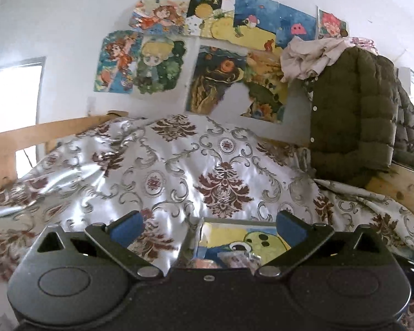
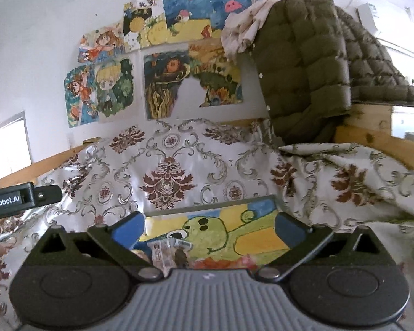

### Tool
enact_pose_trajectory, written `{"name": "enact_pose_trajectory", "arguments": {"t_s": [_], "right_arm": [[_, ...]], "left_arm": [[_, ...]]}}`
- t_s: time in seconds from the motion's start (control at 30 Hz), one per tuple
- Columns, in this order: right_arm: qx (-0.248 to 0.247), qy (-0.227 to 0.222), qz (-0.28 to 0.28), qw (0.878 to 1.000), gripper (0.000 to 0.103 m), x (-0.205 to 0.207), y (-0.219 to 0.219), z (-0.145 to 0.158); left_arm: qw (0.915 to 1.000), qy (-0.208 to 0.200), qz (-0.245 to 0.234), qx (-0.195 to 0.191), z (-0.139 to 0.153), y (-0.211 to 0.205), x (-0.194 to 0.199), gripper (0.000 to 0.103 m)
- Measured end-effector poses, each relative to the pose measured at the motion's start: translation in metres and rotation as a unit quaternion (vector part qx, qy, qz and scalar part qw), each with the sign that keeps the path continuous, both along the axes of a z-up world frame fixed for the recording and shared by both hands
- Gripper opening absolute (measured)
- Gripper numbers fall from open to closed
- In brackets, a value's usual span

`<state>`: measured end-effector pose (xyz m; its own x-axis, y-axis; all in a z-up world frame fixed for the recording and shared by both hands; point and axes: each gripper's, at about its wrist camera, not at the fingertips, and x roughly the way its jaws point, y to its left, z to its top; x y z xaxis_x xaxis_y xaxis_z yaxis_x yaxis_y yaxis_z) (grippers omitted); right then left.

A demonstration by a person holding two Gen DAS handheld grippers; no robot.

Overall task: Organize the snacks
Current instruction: 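Open the right gripper over the frog tray while the left gripper releases the bar packet into it, then withdraw both tools from the tray back over the remaining snacks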

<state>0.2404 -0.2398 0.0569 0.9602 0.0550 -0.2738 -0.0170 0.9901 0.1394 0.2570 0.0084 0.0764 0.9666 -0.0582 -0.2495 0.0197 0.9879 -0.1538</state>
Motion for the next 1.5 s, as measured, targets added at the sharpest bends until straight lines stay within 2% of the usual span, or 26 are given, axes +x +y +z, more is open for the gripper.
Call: {"name": "enact_pose_trajectory", "arguments": {"t_s": [0.3, 0.43, 0.6, 0.7, 0.8, 0.97, 1.13, 1.3, 1.5], "right_arm": [[-0.021, -0.013, -0.005, 1.000, 0.103, -0.080, -0.014, -0.003], [-0.023, -0.022, -0.006, 0.999, 0.103, -0.110, -0.018, -0.001], [-0.041, -0.027, -0.043, 0.998, 0.103, -0.150, -0.016, -0.010], [-0.053, -0.026, -0.050, 0.997, 0.103, -0.169, -0.011, -0.013], [-0.042, -0.022, -0.048, 0.998, 0.103, -0.184, -0.012, -0.013], [-0.030, -0.011, -0.040, 0.999, 0.103, -0.205, -0.016, -0.016], [-0.039, 0.004, -0.029, 0.999, 0.103, -0.219, -0.009, -0.018], [-0.027, 0.035, -0.018, 0.999, 0.103, -0.225, -0.006, -0.022], [-0.020, 0.062, -0.011, 0.998, 0.103, -0.222, -0.002, -0.025]], "left_arm": [[0.9991, 0.010, 0.035, 0.023, -0.020, -0.007, -0.089, 0.102], [0.9986, 0.020, 0.047, 0.008, -0.026, -0.003, -0.121, 0.102], [0.9954, 0.036, 0.087, 0.019, -0.033, -0.005, -0.153, 0.102], [0.9952, 0.040, 0.086, 0.023, -0.034, -0.007, -0.171, 0.102], [0.9950, 0.044, 0.084, 0.033, -0.033, -0.010, -0.186, 0.102], [0.9952, 0.058, 0.066, 0.041, -0.038, -0.015, -0.203, 0.102], [0.9946, 0.070, 0.052, 0.056, -0.044, -0.021, -0.213, 0.102], [0.9927, 0.086, 0.046, 0.071, -0.051, -0.026, -0.218, 0.102], [0.9900, 0.118, 0.060, 0.047, -0.056, -0.020, -0.215, 0.102]]}}
